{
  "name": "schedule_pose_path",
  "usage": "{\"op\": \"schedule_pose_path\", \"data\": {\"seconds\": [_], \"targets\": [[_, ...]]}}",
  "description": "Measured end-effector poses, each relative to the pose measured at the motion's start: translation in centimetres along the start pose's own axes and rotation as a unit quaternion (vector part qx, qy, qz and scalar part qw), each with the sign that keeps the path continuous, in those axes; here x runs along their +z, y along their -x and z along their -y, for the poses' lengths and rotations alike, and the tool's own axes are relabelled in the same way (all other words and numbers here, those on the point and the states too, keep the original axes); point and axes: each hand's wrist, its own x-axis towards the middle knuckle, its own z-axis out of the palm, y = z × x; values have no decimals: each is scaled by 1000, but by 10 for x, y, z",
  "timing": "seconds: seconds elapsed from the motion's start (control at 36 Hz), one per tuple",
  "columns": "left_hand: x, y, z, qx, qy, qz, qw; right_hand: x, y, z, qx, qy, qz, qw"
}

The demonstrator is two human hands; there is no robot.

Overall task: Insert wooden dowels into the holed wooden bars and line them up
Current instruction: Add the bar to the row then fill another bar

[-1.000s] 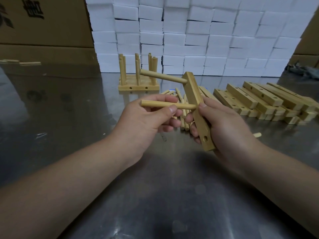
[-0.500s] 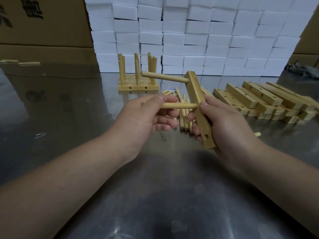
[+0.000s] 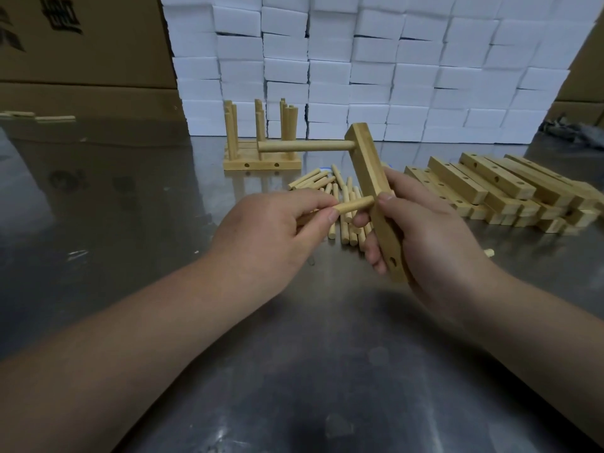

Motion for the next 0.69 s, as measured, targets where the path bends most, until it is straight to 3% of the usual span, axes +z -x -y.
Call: {"op": "schedule_pose_path", "data": {"seconds": [0.14,0.28,0.47,0.53,0.58,0.64,0.69], "targets": [[-3,-1,-3,34,-16,16,999,0,1,0,-11,32,-4,999],[-3,-2,-2,-2,11,45,999,1,1,0,-25,63,-15,998],[5,0,-6,-26,-59,193,979,4,2,1,-28,30,-22,999],[5,1,-8,-39,-20,149,988,4,1,1,-14,4,-38,999],[2,0,-9,-65,68,55,994,3,-1,2,6,-28,-57,998],[-2,-4,-10,-76,142,-17,987,0,-3,3,26,-52,-66,996],[-4,-7,-11,-97,236,-36,966,-1,-4,3,51,-65,-59,995]]}}
